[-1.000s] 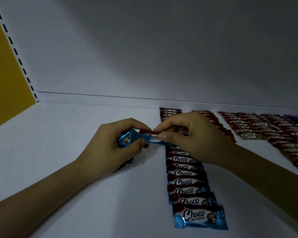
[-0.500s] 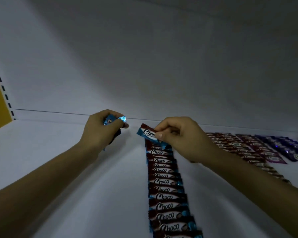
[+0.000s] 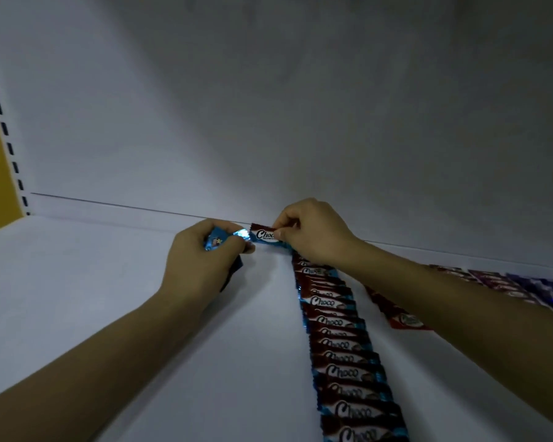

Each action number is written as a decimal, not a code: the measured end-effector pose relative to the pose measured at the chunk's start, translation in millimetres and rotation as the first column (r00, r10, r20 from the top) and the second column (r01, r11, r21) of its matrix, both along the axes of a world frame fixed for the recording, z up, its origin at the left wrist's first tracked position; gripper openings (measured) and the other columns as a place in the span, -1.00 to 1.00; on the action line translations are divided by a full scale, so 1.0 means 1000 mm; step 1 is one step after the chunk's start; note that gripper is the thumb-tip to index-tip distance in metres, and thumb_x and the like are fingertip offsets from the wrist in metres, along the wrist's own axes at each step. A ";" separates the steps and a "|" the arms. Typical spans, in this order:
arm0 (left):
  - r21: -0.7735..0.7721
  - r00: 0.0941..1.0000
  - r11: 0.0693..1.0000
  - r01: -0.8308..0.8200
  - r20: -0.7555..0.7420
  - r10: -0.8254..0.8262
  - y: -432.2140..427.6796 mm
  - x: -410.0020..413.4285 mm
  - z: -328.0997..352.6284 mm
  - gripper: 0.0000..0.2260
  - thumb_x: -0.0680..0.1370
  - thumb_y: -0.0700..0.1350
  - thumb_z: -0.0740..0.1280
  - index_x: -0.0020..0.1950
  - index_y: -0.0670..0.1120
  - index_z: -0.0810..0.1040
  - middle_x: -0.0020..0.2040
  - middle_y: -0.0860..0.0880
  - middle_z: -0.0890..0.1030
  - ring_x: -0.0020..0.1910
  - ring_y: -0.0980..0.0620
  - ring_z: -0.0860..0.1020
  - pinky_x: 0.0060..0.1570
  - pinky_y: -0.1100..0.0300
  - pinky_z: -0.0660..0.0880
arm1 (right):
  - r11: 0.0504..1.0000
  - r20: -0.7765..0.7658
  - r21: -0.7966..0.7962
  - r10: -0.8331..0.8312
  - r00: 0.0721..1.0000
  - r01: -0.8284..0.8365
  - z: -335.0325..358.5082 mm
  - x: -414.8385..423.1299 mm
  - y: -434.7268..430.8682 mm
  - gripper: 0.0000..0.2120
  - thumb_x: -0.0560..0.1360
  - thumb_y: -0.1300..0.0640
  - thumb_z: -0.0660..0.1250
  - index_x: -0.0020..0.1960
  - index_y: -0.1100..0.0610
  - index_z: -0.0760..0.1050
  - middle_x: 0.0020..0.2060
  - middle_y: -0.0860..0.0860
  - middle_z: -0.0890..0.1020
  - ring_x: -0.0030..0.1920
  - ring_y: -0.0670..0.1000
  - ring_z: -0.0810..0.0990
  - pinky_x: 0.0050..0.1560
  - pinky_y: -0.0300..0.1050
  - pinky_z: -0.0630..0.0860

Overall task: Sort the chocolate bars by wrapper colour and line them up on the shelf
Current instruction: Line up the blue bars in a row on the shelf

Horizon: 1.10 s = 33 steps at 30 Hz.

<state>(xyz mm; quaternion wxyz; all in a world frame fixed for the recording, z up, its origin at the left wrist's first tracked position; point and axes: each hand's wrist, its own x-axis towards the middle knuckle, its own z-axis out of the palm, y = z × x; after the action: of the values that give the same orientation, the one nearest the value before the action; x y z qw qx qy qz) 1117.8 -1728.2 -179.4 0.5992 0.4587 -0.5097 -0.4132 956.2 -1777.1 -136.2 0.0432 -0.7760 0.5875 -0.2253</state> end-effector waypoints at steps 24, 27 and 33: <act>-0.053 1.000 0.998 -0.024 0.007 0.024 -0.006 0.004 -0.006 -0.92 0.53 -0.23 0.34 -0.09 -0.21 0.60 -0.62 0.08 0.43 -0.68 0.18 0.32 -0.68 0.40 0.18 | 0.985 -0.344 0.029 0.168 0.924 -0.168 -0.015 0.010 -0.013 -0.72 0.60 0.17 0.14 0.21 0.04 0.56 0.08 0.00 0.64 0.03 0.02 0.56 0.13 -0.10 0.40; -0.063 1.000 0.998 -0.023 0.001 0.023 -0.006 0.004 -0.005 -0.91 0.53 -0.22 0.35 -0.12 -0.23 0.60 -0.59 0.07 0.45 -0.67 0.18 0.34 -0.67 0.40 0.19 | 0.986 -0.386 0.089 0.166 0.907 -0.143 -0.018 0.009 -0.013 -0.71 0.61 0.15 0.12 0.18 0.05 0.58 0.03 0.01 0.64 -0.02 0.02 0.56 0.15 -0.05 0.43; -0.087 0.999 0.996 0.002 -0.033 -0.005 -0.006 0.001 -0.005 -0.80 0.56 -0.07 0.33 -0.15 -0.18 0.59 -0.40 -0.08 0.60 -0.55 0.16 0.48 -0.53 0.31 0.47 | 0.994 0.308 -0.005 0.105 0.946 -0.109 -0.003 0.019 0.006 -0.56 0.59 -0.16 0.11 -0.07 0.12 0.63 -0.23 0.03 0.67 -0.18 0.00 0.64 0.07 -0.01 0.54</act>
<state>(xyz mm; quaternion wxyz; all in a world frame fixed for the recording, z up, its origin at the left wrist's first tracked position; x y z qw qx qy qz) 1118.4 -1734.4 -184.9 0.6263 0.4242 -0.5180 -0.3993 975.1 -1771.3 -139.6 0.1511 -0.7619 0.5320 -0.3371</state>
